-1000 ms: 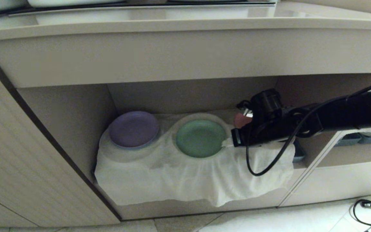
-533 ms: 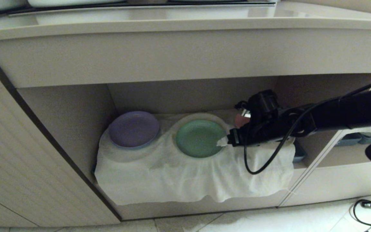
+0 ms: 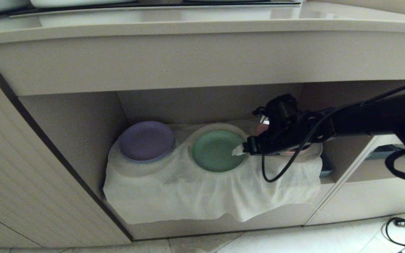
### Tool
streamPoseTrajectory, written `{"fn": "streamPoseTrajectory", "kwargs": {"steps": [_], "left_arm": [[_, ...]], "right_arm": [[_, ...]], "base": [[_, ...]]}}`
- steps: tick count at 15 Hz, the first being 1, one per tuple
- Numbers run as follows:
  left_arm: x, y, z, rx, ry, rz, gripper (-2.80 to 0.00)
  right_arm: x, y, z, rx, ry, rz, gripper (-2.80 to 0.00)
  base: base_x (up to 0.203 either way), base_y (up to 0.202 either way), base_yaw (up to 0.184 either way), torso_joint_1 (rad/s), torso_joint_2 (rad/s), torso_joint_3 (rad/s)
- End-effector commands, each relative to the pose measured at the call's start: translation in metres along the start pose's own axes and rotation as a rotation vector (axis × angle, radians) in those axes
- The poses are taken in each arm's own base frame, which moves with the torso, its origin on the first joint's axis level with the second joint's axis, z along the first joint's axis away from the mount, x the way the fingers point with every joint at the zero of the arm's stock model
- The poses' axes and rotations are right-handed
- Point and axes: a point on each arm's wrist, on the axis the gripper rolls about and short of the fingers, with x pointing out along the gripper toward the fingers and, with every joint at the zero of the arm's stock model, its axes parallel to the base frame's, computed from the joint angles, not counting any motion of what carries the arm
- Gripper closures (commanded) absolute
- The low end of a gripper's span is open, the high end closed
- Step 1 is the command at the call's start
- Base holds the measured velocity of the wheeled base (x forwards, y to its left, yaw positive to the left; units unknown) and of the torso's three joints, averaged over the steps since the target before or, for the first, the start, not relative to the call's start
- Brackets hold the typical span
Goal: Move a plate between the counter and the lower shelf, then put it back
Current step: Pick up the plate in the cupboard
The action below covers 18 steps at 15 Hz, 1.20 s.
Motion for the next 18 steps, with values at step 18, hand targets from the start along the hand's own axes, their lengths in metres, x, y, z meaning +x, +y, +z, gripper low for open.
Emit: {"fn": "streamPoseTrajectory", "kwargs": {"steps": [18], "left_arm": [[0.000,0.000,0.000,0.000,0.000,0.000,0.00]], "right_arm": [[0.033,-0.001,0.004,-0.008,0.012,-0.055,-2.80]], "base": [[0.000,0.000,0.000,0.000,0.00,0.000]]}}
